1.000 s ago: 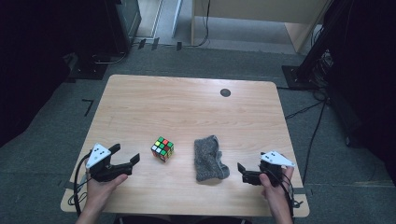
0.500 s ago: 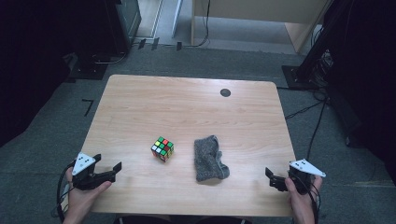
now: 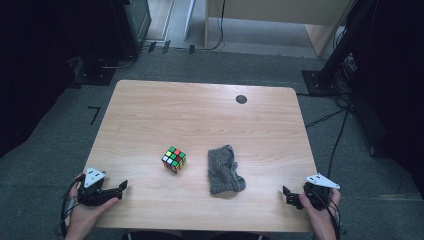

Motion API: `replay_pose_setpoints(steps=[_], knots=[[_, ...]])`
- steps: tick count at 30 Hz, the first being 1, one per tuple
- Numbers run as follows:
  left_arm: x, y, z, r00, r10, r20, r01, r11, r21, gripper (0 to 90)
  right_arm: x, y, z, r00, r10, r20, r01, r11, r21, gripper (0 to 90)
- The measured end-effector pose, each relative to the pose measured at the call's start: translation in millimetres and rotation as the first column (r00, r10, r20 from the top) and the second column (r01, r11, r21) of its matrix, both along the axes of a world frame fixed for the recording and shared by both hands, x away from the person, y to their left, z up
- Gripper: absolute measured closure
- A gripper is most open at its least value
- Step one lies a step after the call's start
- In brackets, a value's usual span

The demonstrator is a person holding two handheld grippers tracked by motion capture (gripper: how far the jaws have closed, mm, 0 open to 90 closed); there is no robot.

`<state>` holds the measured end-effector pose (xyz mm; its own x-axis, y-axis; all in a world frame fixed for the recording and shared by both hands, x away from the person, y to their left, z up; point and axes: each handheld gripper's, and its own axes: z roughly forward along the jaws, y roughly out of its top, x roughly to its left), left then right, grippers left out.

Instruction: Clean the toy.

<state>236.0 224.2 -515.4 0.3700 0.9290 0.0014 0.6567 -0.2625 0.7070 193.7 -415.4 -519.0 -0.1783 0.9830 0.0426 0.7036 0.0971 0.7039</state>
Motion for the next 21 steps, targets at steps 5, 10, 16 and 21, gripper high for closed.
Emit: replay_pose_setpoints(steps=[5,10,16,21], knots=[[0.9,-3.2,-1.4,1.0000,-0.008,-0.001,0.008,0.9999,0.015,13.1,0.7,3.0,-4.7,0.9998,-0.006,-0.019,0.006,1.000,-0.021,0.0],[0.0,-3.1,-2.2,0.9999,-0.013,0.004,0.013,0.9999,0.008,13.2,0.2,2.5,-7.5,0.9997,-0.024,0.005,0.024,1.000,-0.012,0.0],[0.0,-3.5,-2.3,1.0000,-0.007,0.004,0.007,0.9999,0.008,13.6,-0.1,2.3,-7.8,0.9998,-0.020,0.008,0.020,1.000,-0.013,0.0],[0.0,-3.4,-2.2,1.0000,-0.007,0.004,0.007,0.9999,0.007,13.6,-0.2,2.1,-7.8,0.9998,-0.018,0.008,0.018,1.000,-0.014,0.0]])
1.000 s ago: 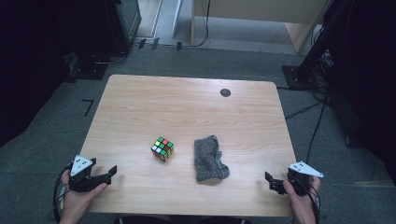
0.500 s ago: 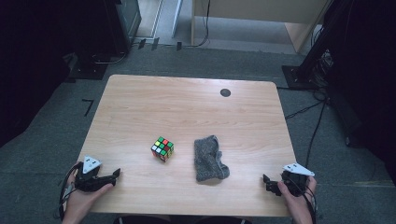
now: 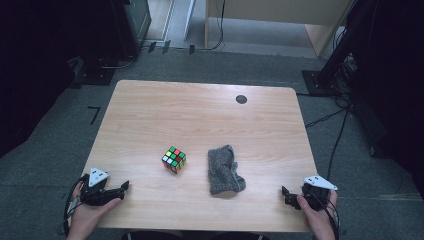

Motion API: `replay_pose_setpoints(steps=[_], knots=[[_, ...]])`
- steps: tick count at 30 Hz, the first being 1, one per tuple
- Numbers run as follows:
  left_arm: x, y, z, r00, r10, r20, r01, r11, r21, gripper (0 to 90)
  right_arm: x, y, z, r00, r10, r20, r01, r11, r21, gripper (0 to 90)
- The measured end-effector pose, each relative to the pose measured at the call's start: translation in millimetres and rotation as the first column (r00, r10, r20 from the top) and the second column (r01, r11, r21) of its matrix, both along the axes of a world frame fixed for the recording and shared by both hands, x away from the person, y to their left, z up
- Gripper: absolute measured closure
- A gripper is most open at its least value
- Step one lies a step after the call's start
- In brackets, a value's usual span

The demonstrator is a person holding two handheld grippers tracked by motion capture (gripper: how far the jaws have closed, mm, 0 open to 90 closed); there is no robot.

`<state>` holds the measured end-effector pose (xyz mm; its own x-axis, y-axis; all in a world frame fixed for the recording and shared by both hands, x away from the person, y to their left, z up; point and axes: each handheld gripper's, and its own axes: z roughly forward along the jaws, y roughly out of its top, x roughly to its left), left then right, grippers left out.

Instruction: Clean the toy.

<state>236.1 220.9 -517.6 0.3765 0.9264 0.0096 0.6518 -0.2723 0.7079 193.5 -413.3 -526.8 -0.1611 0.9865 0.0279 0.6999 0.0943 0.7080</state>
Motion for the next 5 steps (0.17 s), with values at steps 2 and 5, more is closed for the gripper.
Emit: replay_pose_setpoints(steps=[2,5], knots=[[0.0,0.2,0.0,1.0000,0.000,0.000,0.000,1.0000,-0.002,13.7,0.0,0.0,0.0,1.0000,0.000,0.000,0.000,1.000,0.000,0.0],[0.1,0.9,0.1,1.0000,0.000,-0.001,0.000,1.0000,-0.007,13.7,0.0,0.1,0.0,1.0000,0.000,0.000,0.000,1.000,0.000,0.0]])
